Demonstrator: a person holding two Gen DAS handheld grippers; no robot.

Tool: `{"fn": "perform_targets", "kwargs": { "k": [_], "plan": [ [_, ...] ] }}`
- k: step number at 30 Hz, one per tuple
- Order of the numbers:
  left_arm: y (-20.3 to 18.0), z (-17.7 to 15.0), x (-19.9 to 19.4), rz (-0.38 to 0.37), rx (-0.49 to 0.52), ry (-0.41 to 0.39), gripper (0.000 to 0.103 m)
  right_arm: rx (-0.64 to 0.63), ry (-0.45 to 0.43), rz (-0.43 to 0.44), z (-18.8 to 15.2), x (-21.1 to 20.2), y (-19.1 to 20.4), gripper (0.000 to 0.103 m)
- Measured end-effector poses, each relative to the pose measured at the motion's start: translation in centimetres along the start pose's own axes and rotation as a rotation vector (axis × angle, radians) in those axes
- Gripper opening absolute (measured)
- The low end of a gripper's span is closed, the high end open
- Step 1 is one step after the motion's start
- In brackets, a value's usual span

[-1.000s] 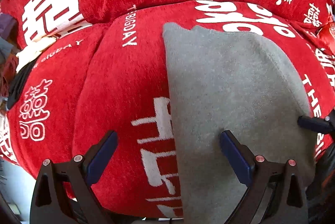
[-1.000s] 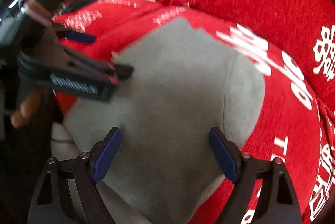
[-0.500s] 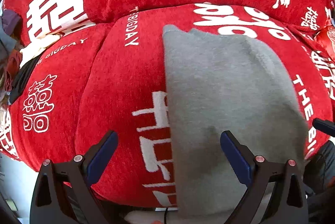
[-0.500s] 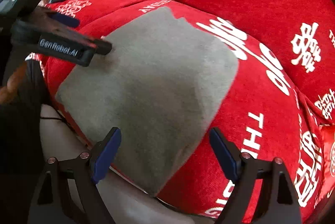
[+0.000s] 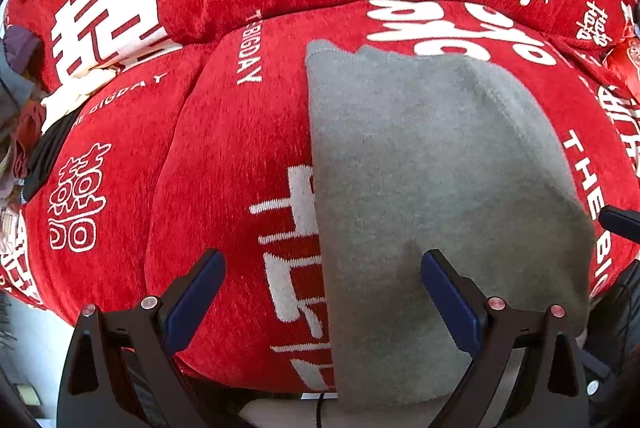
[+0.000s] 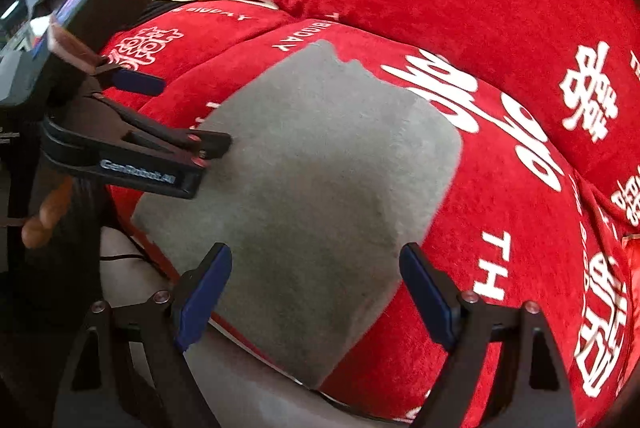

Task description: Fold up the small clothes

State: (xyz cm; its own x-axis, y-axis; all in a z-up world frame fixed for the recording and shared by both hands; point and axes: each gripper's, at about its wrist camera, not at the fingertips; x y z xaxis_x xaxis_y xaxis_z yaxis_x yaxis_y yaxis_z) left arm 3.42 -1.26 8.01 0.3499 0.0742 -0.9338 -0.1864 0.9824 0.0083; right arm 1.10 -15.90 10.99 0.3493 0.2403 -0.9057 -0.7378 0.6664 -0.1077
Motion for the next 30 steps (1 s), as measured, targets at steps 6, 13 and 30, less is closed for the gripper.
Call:
{"fn": "perform_targets", "kwargs": {
  "k": [6, 13, 30],
  "plan": [
    [0.1, -0.3, -0.9, -0.019, 0.001, -0.027, 0.099, 0.002, -0.002, -0.001, 0.2, -0.1, 0.4, 0.088],
    [-0.3, -0.7, -1.7, -0.017, -0.009, -0.051, 0.099, 0.060, 0.030, -0.041, 0.0, -0.3, -0.6, 0.088],
    [-0.7, -1.6, -1.6, 0.011, 0.016, -0.017, 0.099, 0.132, 0.127, -0.113, -0.2, -0.2, -1.5, 0.088]
  ]
}}
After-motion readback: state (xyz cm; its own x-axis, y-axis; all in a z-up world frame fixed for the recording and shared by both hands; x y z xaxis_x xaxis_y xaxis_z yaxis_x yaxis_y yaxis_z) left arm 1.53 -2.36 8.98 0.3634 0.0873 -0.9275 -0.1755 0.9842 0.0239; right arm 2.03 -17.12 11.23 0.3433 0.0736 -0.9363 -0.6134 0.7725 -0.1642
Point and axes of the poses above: each gripper's, at about its wrist camera, not at the fingertips, and x roughly the way its jaws point, y to its left, z to its top, and after that the axes turned 13 degrees about -x, right-handed
